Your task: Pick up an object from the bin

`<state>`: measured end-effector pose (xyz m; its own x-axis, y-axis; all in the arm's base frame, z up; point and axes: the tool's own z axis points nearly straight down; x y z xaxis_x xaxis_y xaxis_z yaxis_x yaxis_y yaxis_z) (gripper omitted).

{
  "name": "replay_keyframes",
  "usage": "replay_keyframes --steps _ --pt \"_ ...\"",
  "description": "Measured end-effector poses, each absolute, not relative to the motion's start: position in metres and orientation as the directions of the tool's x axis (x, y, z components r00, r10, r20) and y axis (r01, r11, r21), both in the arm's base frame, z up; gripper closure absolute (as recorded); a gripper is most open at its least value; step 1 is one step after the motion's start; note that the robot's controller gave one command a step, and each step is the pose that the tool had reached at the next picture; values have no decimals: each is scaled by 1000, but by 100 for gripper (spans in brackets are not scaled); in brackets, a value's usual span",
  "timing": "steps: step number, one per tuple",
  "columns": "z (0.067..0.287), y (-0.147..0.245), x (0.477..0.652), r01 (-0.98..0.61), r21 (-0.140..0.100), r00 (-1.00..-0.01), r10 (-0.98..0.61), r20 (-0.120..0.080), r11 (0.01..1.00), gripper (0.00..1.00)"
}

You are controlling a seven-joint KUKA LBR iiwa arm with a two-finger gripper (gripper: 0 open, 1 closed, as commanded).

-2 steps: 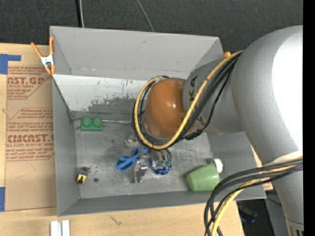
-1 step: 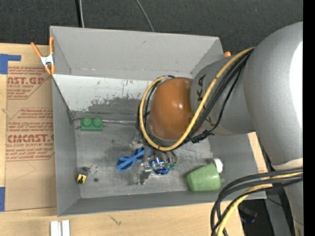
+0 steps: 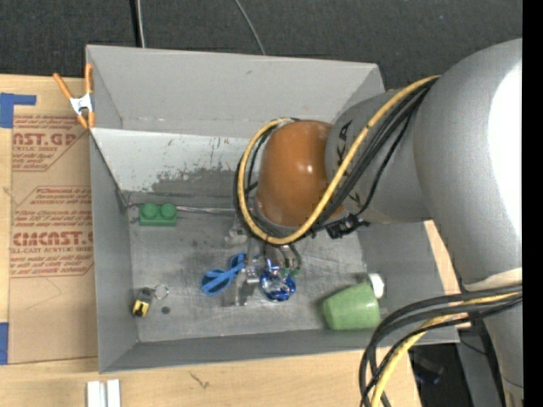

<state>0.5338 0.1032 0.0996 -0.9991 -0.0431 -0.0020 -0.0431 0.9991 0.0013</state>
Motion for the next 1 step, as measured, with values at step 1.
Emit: replay_keyframes --steps 1 --pt "75 108 533 -111 -1 -994 -111 -11 994 0"
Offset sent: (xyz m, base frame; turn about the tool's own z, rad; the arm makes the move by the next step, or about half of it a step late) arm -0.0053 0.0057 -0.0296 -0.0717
